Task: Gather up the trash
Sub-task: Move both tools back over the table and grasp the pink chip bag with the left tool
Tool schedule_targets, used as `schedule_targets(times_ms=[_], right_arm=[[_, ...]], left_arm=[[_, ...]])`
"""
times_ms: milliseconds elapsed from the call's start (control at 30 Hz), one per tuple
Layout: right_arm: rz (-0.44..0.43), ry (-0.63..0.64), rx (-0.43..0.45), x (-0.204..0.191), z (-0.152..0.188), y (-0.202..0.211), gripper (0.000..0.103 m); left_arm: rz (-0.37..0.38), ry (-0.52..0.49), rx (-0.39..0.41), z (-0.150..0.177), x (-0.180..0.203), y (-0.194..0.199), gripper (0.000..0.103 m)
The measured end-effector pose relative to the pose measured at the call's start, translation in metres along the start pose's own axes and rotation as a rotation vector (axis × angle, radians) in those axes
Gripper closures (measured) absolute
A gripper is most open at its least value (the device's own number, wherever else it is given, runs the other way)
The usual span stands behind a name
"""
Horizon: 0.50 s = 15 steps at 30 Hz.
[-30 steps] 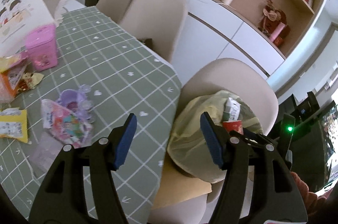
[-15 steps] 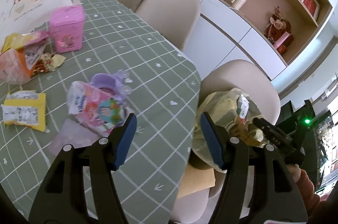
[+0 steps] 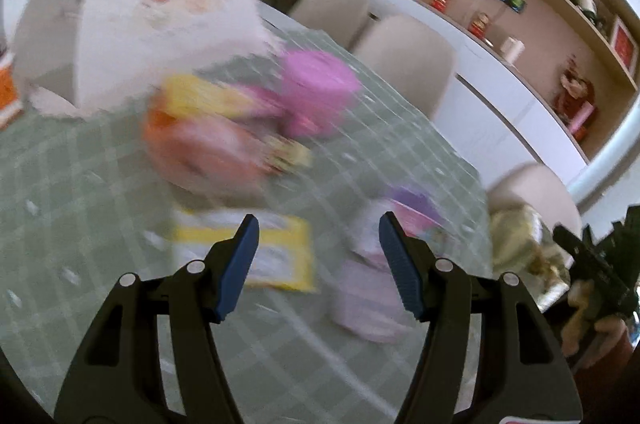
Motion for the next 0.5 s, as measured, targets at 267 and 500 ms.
schedule_targets(times_ms=[267,500], right_arm=[[0.087,0.102,-0.041,-0.073,0.02,-0.017,0.048],[0.178,0.197,-0.034,-0.084,0.022,-0.017,0.048]], left_arm=[[-0.046,0.123,0.038,-0.061,-0.108,-0.003,0.044],[-0.039,0.171,0.0,-0.073,-0.131,-0.042,0.044]])
Point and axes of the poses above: each gripper's, at about its wrist camera, not at the fingertips, and y roughly against the way its jaws point, x to its right, z to its underside, the point moved 8 cm from there along -y, roughly the way its jaws point, and after that the axes turned 8 degrees about z, right-handed, at the moved point
